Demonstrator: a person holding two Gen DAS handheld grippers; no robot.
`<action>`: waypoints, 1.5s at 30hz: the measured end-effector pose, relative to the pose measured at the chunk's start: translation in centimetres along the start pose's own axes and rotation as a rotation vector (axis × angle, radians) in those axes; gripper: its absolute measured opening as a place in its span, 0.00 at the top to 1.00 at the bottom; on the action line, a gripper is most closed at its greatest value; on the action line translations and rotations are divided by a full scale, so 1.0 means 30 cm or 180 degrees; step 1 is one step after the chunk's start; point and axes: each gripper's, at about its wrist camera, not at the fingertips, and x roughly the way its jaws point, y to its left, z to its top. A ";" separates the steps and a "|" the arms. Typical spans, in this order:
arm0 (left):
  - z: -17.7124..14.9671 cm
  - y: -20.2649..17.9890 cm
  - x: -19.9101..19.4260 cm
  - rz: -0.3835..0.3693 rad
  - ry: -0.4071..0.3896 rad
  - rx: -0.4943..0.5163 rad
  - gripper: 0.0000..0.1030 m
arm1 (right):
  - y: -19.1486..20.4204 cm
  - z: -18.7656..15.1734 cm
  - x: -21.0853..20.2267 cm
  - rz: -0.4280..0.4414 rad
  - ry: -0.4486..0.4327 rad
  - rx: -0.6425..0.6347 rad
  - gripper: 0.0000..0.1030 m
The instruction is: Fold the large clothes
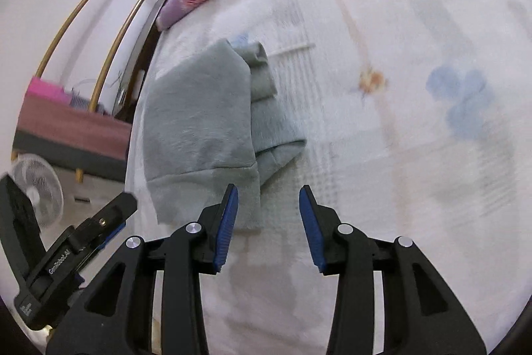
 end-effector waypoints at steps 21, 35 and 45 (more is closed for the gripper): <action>-0.258 -0.726 -0.908 0.0286 -0.1018 0.0242 0.12 | 0.048 -0.093 -1.069 -0.0081 -0.0573 -0.1364 0.20; -0.397 -0.856 -1.369 0.0138 -0.1482 0.0487 0.12 | 0.157 -0.288 -1.556 -0.0230 -0.1127 -0.1426 0.19; -0.542 -0.759 -1.641 0.0028 -0.1638 0.0668 0.11 | 0.284 -0.537 -1.746 -0.0409 -0.1435 -0.1376 0.13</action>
